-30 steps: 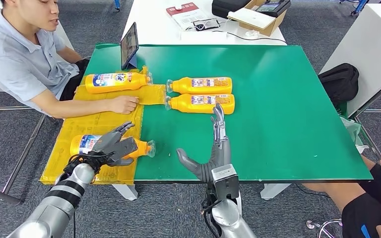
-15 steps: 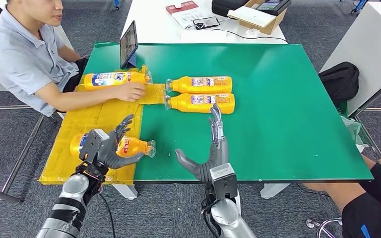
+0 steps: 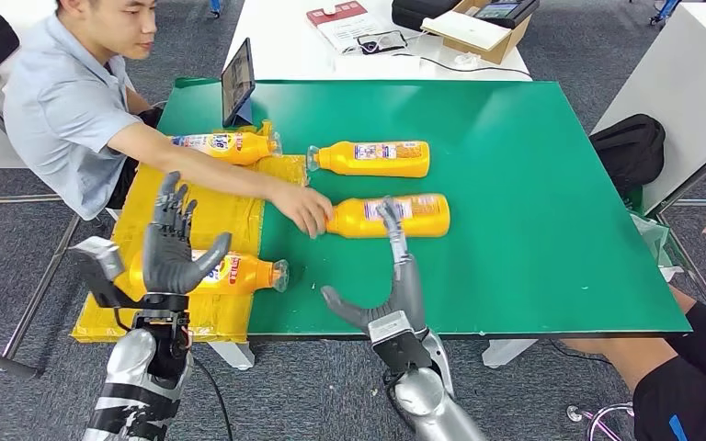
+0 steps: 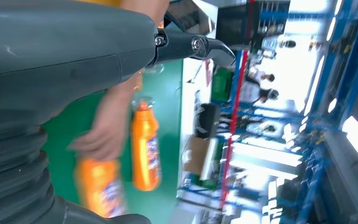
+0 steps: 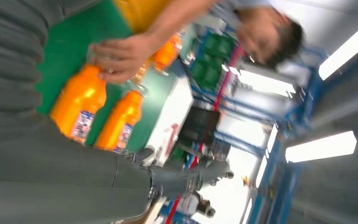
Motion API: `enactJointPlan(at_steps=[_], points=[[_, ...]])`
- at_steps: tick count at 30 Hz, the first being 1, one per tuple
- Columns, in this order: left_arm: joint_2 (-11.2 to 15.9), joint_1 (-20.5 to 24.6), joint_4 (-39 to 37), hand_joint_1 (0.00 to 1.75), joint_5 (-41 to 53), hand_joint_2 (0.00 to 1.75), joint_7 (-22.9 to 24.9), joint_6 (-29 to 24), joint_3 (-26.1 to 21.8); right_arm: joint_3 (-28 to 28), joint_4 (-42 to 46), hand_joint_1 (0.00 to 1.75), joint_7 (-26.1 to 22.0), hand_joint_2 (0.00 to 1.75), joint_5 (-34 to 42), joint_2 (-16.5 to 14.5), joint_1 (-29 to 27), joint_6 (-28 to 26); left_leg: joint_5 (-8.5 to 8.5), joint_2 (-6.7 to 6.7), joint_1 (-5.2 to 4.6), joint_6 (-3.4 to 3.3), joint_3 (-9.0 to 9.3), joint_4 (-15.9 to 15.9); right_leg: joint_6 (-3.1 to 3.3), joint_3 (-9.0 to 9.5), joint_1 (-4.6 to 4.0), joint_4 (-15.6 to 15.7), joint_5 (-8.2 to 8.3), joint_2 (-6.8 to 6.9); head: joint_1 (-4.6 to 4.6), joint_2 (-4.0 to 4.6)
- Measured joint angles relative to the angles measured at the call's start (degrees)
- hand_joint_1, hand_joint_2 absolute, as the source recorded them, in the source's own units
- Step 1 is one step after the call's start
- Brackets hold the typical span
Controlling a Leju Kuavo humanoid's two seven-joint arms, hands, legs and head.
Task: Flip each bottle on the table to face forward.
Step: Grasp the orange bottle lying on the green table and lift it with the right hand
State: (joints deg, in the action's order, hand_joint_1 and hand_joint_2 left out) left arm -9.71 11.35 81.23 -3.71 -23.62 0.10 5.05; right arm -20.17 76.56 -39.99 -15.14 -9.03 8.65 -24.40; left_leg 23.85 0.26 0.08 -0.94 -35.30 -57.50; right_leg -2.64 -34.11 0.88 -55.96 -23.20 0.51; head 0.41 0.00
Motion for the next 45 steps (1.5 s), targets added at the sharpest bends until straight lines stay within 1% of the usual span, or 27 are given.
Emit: enactJointPlan(at_steps=[2,4,6,8,10,13,15,17,19,24,27,32,37,45], points=[[-0.2,-0.9,1.4,0.00,-1.6,1.75,0.1,-1.1,-0.2,0.6,-1.6,0.00,1.1,1.75,-3.0,0.9,0.6,0.7,-0.01,0.02,0.00,0.00,-0.01,0.0,0.00,0.00,-0.01,0.0,0.00,0.02,0.01,0.00],[-0.6,-2.0,2.8,0.00,-3.3,1.75,-0.1,-3.0,-0.7,1.0,-3.9,0.00,4.5,1.75,-9.6,2.3,1.7,0.8,0.00,-0.01,0.00,0.00,-0.01,0.0,-0.01,0.00,-0.01,0.0,0.01,0.00,0.02,0.00],[-1.0,-3.4,4.6,0.00,-4.3,1.75,-0.6,-5.7,-1.3,1.7,-6.8,0.00,8.6,1.75,-17.3,4.6,3.2,0.9,0.00,-0.02,0.00,0.00,-0.01,0.0,-0.01,0.00,0.00,0.0,0.01,0.00,0.01,0.00],[-1.2,-5.0,6.5,0.00,-3.9,1.75,-1.2,-8.3,-1.9,2.9,-9.4,0.00,10.8,1.75,-22.1,6.8,4.7,1.5,-0.01,0.03,-0.01,-0.01,-0.03,0.0,-0.01,0.00,0.01,0.0,0.01,0.05,0.00,0.00],[-1.3,-5.9,7.5,0.00,-3.3,1.75,-1.5,-9.7,-2.2,3.7,-10.7,0.00,11.6,1.75,-23.8,7.9,5.5,1.9,-0.01,0.07,-0.01,-0.01,-0.05,0.0,-0.02,0.00,0.01,0.0,0.01,0.08,0.00,0.00],[-1.3,-6.2,7.9,0.00,-2.8,1.75,-1.5,-10.5,-2.2,4.0,-11.2,0.00,12.0,1.75,-24.6,8.3,5.8,2.2,-0.01,0.07,-0.01,-0.01,-0.06,0.0,-0.02,0.00,0.02,0.0,0.02,0.08,0.00,0.00],[-1.5,-7.2,9.3,0.00,-0.9,1.75,-1.5,-13.4,-2.5,5.1,-13.3,0.00,13.9,1.75,-27.8,9.7,7.1,3.4,-0.01,0.06,-0.03,-0.01,-0.06,0.0,-0.02,0.00,0.03,0.0,0.02,0.07,0.01,0.00],[-1.7,-8.5,11.2,0.00,2.4,1.75,-0.8,-17.5,-2.6,6.5,-17.6,0.00,16.8,1.75,-32.4,11.8,9.4,5.8,0.00,0.04,-0.03,-0.01,-0.06,0.0,-0.03,-0.02,0.03,0.0,0.02,0.07,0.01,0.00],[-1.8,-9.1,12.1,0.00,4.4,1.75,0.1,-19.5,-2.6,7.0,-21.6,0.00,18.8,1.75,-35.1,12.8,11.0,7.5,-0.01,0.03,-0.01,-0.01,-0.05,0.0,-0.03,-0.02,0.00,0.0,0.02,0.07,0.01,0.00],[-1.9,-9.4,12.5,0.00,5.3,1.75,1.5,-19.9,-2.1,6.8,-27.2,0.00,22.6,1.75,-38.0,13.4,13.7,9.4,-0.01,0.02,0.00,-0.01,-0.05,0.0,-0.03,-0.02,-0.01,0.0,0.02,0.06,0.01,0.00],[-1.9,-9.8,12.5,0.00,5.4,1.75,2.3,-19.7,-1.8,6.8,-30.3,0.00,23.7,1.75,-38.6,13.6,15.4,10.5,-0.01,0.02,-0.01,-0.01,-0.06,0.0,-0.03,-0.02,0.01,0.0,0.02,0.06,0.00,0.00],[-1.9,-9.8,12.2,0.00,4.9,1.75,3.0,-18.8,-1.4,6.7,-34.7,0.00,23.3,1.75,-38.4,13.5,18.1,11.6,-0.01,0.02,-0.02,-0.01,-0.05,0.0,-0.03,-0.02,0.01,0.0,0.02,0.06,0.02,0.00],[-1.9,-8.7,10.8,0.00,4.4,1.75,3.1,-18.2,-0.9,6.1,-38.6,0.00,22.4,1.75,-38.6,13.0,20.7,12.0,-0.02,-0.01,-0.01,-0.01,-0.02,0.0,-0.02,-0.01,-0.01,0.0,0.03,0.04,0.02,0.00],[-1.9,-8.1,9.4,0.00,4.3,1.75,3.1,-18.0,-0.7,5.8,-41.6,0.00,21.7,1.75,-38.5,12.6,22.6,12.0,-0.02,-0.01,-0.01,-0.02,-0.01,0.0,-0.03,0.00,0.00,0.0,0.03,0.04,0.01,0.00]])
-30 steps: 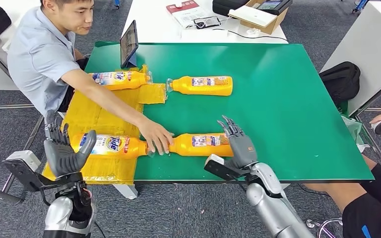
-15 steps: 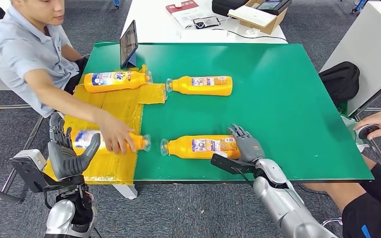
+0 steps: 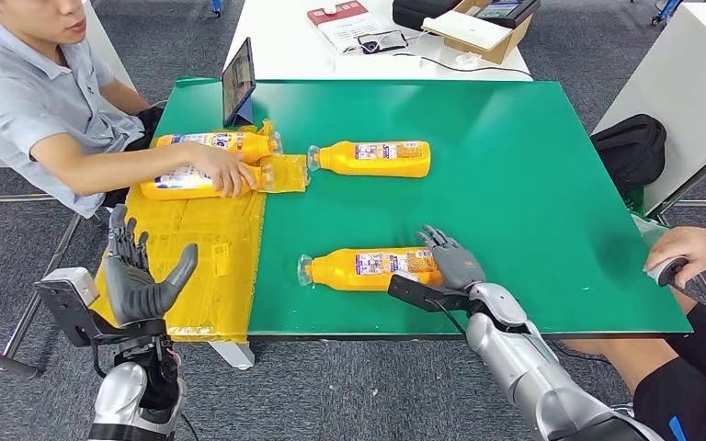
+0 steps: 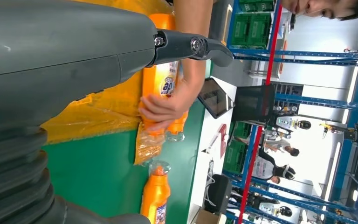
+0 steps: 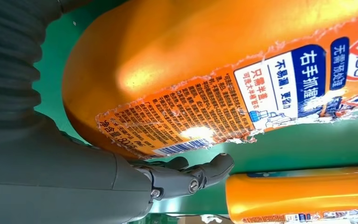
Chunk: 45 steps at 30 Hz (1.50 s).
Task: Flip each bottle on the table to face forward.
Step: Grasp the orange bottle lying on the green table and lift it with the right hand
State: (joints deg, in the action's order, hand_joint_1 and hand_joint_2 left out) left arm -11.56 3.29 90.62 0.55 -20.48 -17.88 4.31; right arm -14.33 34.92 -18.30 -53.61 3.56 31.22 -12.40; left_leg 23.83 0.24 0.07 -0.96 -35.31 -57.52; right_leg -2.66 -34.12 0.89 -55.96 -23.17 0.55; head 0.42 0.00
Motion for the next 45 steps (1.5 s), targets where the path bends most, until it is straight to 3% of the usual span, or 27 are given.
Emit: enactJointPlan(at_steps=[11,23,24,27,28,30,45], points=[[0.0,3.1,-3.4,0.00,-1.7,1.75,-0.6,1.3,1.6,-1.7,-3.7,0.00,-9.9,1.75,2.1,-1.3,1.7,0.1,-0.01,-0.03,0.01,0.00,0.02,0.0,-0.01,-0.01,-0.02,0.0,0.02,-0.05,0.02,0.00],[0.1,5.1,-6.5,0.00,-3.8,1.75,-0.3,2.5,3.1,-4.3,-7.3,0.00,-7.4,1.75,1.9,-2.8,4.4,4.4,0.00,-0.06,0.01,0.00,0.06,0.0,-0.01,0.01,-0.02,0.0,0.02,-0.14,0.00,0.00],[0.1,5.1,-6.5,0.00,-3.9,1.75,-0.3,2.5,3.2,-4.5,-7.6,0.21,-6.8,1.75,1.8,-2.9,4.6,4.7,0.00,-0.06,0.01,0.00,0.08,0.0,-0.01,0.02,-0.02,0.0,0.02,-0.14,0.00,0.00],[0.1,5.1,-6.7,0.00,-4.1,1.75,-0.1,2.6,3.3,-5.0,-8.2,1.30,-5.4,1.75,1.8,-3.1,5.2,5.2,0.00,-0.07,0.01,0.00,0.15,0.0,-0.01,0.08,-0.02,0.0,0.02,-0.15,0.00,0.00],[0.1,5.1,-6.8,0.00,-4.1,1.75,-0.1,2.6,3.3,-5.0,-8.4,1.53,-5.2,1.75,1.9,-3.1,5.4,5.3,0.00,-0.08,0.02,0.00,0.16,0.0,-0.01,0.09,-0.03,0.0,0.02,-0.16,0.00,0.00],[0.2,5.1,-7.1,0.00,-4.2,1.75,0.0,2.7,3.4,-5.1,-8.7,1.72,-5.1,1.75,2.1,-3.2,5.5,5.6,0.00,-0.10,0.02,0.00,0.18,0.0,0.00,0.10,-0.04,0.0,0.02,-0.17,0.00,0.00],[0.3,5.1,-8.4,0.00,-4.5,1.75,0.3,3.1,3.9,-5.3,-9.3,1.75,-6.4,1.75,3.2,-3.3,6.2,6.8,0.01,-0.17,0.02,0.01,0.26,0.0,0.00,0.16,-0.04,0.0,0.02,-0.20,0.00,0.00]])
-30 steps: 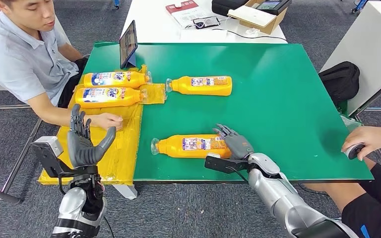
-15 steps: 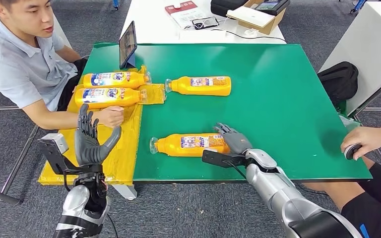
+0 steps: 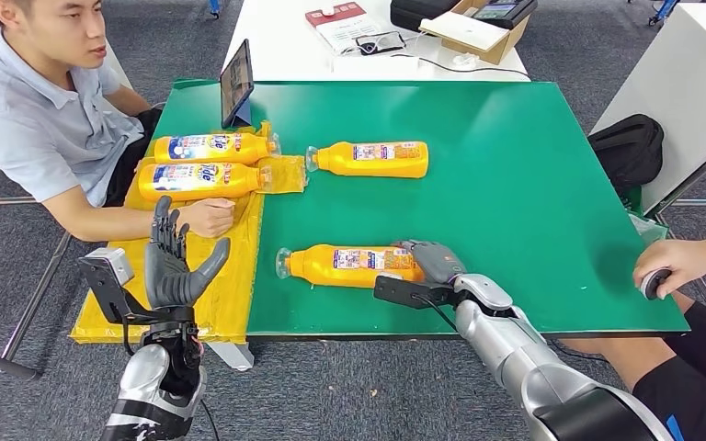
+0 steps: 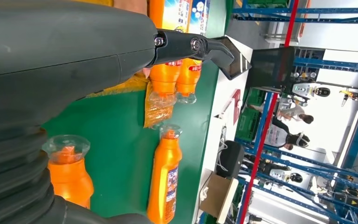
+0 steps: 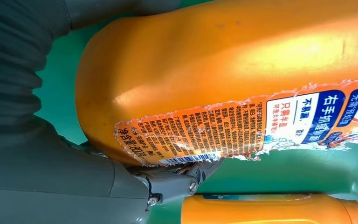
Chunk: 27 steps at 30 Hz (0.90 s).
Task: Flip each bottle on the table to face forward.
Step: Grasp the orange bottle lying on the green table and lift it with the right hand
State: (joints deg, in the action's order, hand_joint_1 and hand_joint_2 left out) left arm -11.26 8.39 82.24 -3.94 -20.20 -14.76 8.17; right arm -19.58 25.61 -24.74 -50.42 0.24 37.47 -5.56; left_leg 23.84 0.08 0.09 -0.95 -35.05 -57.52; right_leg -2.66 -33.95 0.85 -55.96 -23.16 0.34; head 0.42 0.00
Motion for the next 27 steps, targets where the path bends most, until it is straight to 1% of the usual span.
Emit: enactJointPlan(at_steps=[7,12,19,23,27], points=[[0.0,0.2,-0.4,0.00,-0.4,1.75,0.2,0.9,0.1,0.0,0.0,1.75,-3.8,1.75,3.6,-0.1,-0.6,-0.2,0.00,0.00,0.00,0.00,0.00,0.0,0.00,-0.01,0.00,0.0,0.00,0.00,0.00,0.00],[0.0,0.3,-0.9,0.00,-0.8,1.75,0.0,1.5,0.1,0.0,0.0,1.75,-5.6,1.75,4.7,-0.1,-1.4,-1.0,0.00,0.00,0.00,0.00,0.00,0.0,0.00,-0.01,0.00,0.0,0.00,0.00,0.00,0.00],[0.2,-0.1,-0.9,0.00,-0.7,1.75,-1.2,2.2,0.2,0.6,1.4,1.75,-9.3,1.75,8.7,-0.2,-3.9,-2.4,0.01,0.01,0.00,0.00,-0.03,0.0,0.00,-0.02,0.00,0.0,0.00,0.00,0.01,0.00],[0.2,-0.7,-0.2,0.00,0.2,1.75,-3.4,2.1,0.2,2.8,4.5,1.75,-12.1,1.75,14.6,-0.7,-6.4,-2.5,0.00,0.05,0.00,0.00,-0.09,0.0,0.00,-0.04,0.00,0.0,0.00,0.01,0.00,0.00],[-0.3,-2.4,2.6,0.00,-1.7,1.75,-7.7,-0.3,0.0,6.4,11.0,1.75,-14.1,1.75,21.2,-1.9,-11.0,-3.3,0.01,0.09,0.00,0.00,-0.22,0.0,0.00,-0.14,0.00,0.0,-0.01,0.03,0.01,0.00]])
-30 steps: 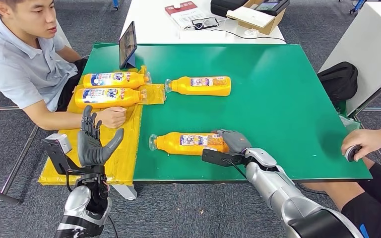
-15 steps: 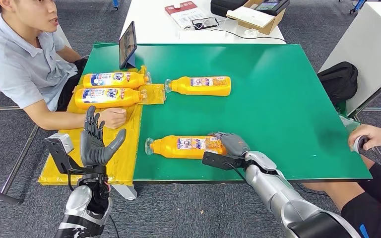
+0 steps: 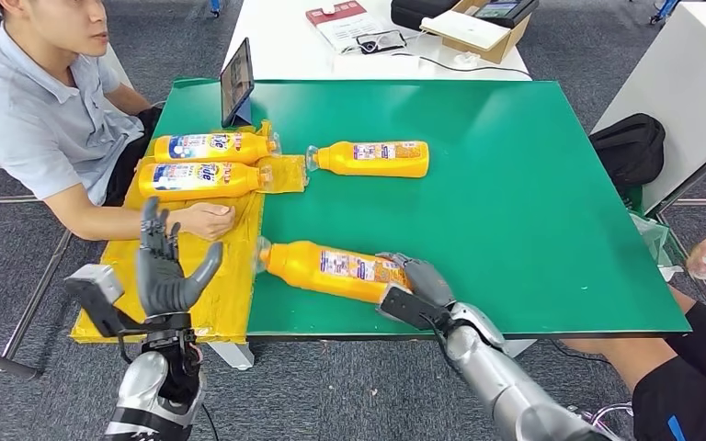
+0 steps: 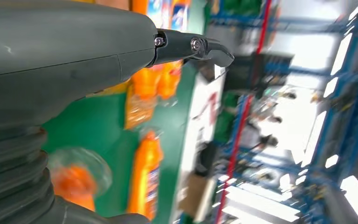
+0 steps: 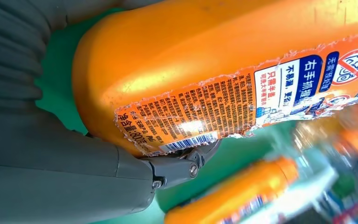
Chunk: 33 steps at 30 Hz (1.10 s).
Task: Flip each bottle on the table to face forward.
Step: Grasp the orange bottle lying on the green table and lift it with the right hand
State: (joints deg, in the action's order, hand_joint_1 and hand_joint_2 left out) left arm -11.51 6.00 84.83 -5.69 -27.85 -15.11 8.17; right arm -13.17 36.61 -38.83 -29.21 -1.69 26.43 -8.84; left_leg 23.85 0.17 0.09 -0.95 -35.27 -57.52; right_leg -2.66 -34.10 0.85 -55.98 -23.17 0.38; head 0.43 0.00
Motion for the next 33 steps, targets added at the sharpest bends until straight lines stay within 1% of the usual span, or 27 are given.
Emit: enactJointPlan(at_steps=[3,6,10,12,13,17,19,24,31,33], points=[[-0.5,-1.7,3.4,0.00,-3.0,1.75,-2.5,-1.7,-0.7,2.5,7.5,1.75,-0.8,1.75,3.6,-1.2,-4.4,-0.8,0.02,0.02,0.00,0.01,-0.06,0.0,0.00,-0.06,0.00,0.0,-0.02,0.02,-0.01,0.00],[-0.9,-3.5,6.6,0.00,-4.5,1.75,-3.5,-1.6,-1.2,3.6,15.7,1.75,-1.1,1.75,7.3,-2.8,-9.2,-1.5,0.03,0.02,0.00,0.02,-0.13,0.0,0.01,-0.14,0.00,0.0,-0.05,0.02,0.00,0.00],[-1.0,-5.7,9.3,0.00,-4.7,1.75,-2.8,-0.1,-1.3,4.2,25.1,1.75,-1.2,1.75,12.2,-4.7,-14.5,-3.9,0.07,0.01,0.00,0.05,-0.18,0.0,0.02,-0.20,0.01,0.0,-0.07,0.02,-0.01,0.00],[-1.0,-6.7,10.0,0.00,-5.2,1.75,-1.5,2.2,-1.3,4.3,28.3,1.75,-1.2,1.75,13.7,-5.2,-16.2,-4.5,0.09,0.01,0.00,0.06,-0.18,0.0,0.02,-0.20,0.01,0.0,-0.07,0.02,-0.01,0.00],[-0.9,-7.2,10.2,0.00,-5.6,1.75,-0.5,4.2,-1.2,4.5,29.5,1.75,-1.2,1.75,14.2,-5.3,-16.8,-4.5,0.09,0.01,0.00,0.06,-0.18,0.0,0.02,-0.20,0.02,0.0,-0.07,0.02,-0.01,0.00],[-0.1,-9.1,9.9,0.00,-6.6,1.75,5.2,14.0,-0.1,4.8,32.8,1.75,-1.2,1.75,15.2,-5.6,-18.3,-3.2,0.08,0.01,-0.01,0.06,-0.17,0.0,0.02,-0.19,0.03,0.0,-0.06,0.02,-0.01,0.00],[0.3,-9.6,9.1,0.00,-6.0,1.75,6.7,16.8,1.0,4.8,33.9,1.75,-1.2,1.75,15.3,-5.7,-18.6,-2.4,0.08,0.01,-0.01,0.06,-0.17,0.0,0.02,-0.19,0.03,0.0,-0.05,0.01,0.00,0.00],[1.0,-9.9,7.4,0.00,-4.2,1.75,7.2,19.8,3.6,4.3,35.0,1.75,-1.2,1.75,14.6,-6.1,-18.7,-1.2,0.08,0.01,0.00,0.06,-0.17,0.0,0.02,-0.20,0.02,0.0,-0.05,0.01,-0.01,0.00],[1.6,-9.8,6.3,0.00,-3.8,1.75,7.2,20.3,5.3,3.7,35.4,1.75,-1.2,1.75,14.5,-6.4,-18.7,-1.1,0.08,0.01,0.00,0.06,-0.17,0.0,0.02,-0.20,0.01,0.0,-0.06,0.01,0.00,0.00],[1.8,-9.8,6.3,0.00,-3.4,1.75,6.9,21.3,5.7,3.5,35.4,1.75,-1.2,1.75,14.2,-6.4,-18.7,-0.7,0.08,0.01,0.00,0.06,-0.18,0.0,0.02,-0.19,0.02,0.0,-0.06,0.01,-0.01,0.00]])
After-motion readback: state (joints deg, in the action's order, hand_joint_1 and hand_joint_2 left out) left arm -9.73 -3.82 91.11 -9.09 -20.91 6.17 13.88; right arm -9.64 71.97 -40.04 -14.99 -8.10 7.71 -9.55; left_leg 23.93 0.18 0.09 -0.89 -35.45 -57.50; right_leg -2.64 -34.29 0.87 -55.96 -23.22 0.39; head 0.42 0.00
